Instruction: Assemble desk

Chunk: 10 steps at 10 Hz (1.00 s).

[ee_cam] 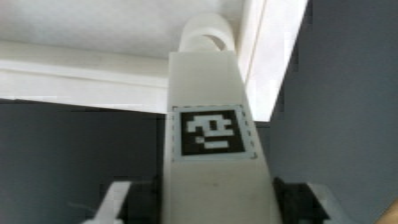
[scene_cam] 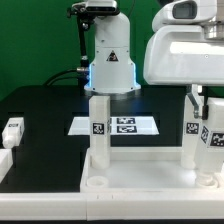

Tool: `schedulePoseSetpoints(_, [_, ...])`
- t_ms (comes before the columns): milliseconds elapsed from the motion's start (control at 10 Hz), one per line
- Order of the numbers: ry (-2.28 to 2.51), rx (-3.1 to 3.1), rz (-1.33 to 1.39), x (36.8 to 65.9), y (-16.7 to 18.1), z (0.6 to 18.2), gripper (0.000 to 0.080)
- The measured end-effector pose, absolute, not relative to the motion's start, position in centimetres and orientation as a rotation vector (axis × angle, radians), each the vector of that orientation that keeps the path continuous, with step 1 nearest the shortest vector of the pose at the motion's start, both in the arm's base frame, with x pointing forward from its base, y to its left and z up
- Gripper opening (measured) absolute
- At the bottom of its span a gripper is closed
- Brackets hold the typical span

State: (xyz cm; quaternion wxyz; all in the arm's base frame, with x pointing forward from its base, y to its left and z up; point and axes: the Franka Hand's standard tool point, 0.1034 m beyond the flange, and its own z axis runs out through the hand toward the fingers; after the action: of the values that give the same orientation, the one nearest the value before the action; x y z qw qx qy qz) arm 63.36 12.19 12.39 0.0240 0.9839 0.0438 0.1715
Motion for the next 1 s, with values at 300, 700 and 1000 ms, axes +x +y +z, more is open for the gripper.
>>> schedulePoseSetpoints(300, [0.142,3.044,0.519,63.11,12.37,11.70,0.0285])
schedulePoseSetpoints(700, [0.147,3.039,0.564,63.24,12.32,11.46,0.0285])
schedulePoseSetpoints(1000, [0.148,3.039,0.565,63.26,12.32,11.47,0.0453])
